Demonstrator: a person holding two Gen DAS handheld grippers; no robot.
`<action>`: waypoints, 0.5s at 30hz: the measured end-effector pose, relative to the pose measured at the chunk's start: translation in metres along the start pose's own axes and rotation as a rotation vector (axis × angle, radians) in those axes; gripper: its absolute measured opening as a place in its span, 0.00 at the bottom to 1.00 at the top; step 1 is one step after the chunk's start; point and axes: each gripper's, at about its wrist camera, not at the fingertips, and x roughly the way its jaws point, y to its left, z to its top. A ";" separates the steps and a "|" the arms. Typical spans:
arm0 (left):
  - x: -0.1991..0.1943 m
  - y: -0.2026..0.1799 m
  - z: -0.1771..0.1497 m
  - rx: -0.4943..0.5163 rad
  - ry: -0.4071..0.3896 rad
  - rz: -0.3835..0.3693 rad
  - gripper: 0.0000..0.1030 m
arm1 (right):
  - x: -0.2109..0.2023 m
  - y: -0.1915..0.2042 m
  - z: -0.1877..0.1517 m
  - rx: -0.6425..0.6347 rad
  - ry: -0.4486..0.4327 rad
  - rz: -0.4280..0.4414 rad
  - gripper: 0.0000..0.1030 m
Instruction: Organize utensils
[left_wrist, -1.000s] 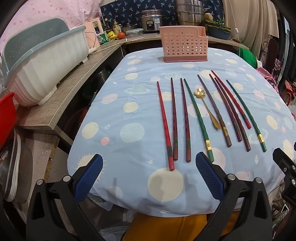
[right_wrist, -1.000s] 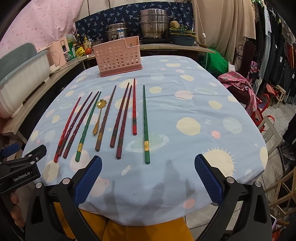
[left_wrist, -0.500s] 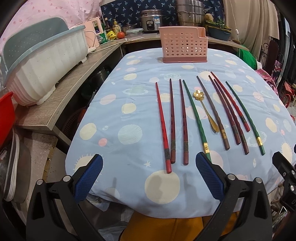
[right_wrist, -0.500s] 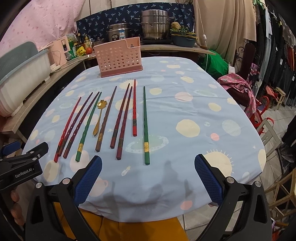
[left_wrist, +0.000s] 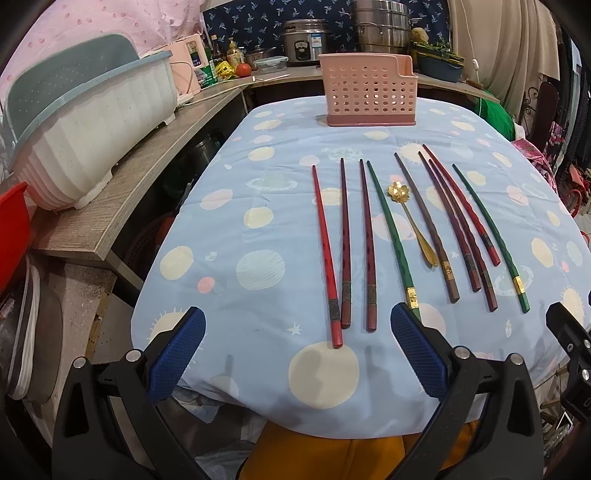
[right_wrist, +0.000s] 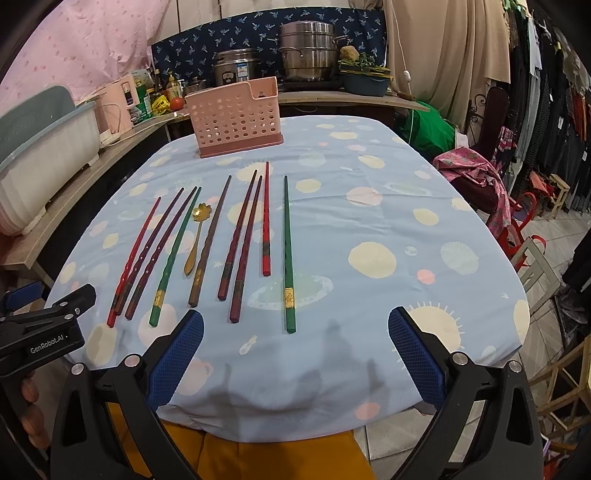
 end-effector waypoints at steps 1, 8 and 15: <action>0.001 0.000 -0.001 -0.002 0.002 0.000 0.93 | 0.000 0.000 -0.001 0.002 0.002 0.002 0.93; 0.002 0.001 -0.004 0.003 0.010 0.005 0.93 | 0.002 0.001 0.000 0.004 0.005 0.007 0.93; 0.000 0.004 -0.004 -0.003 0.003 0.006 0.93 | 0.001 0.006 -0.001 -0.005 -0.002 0.007 0.93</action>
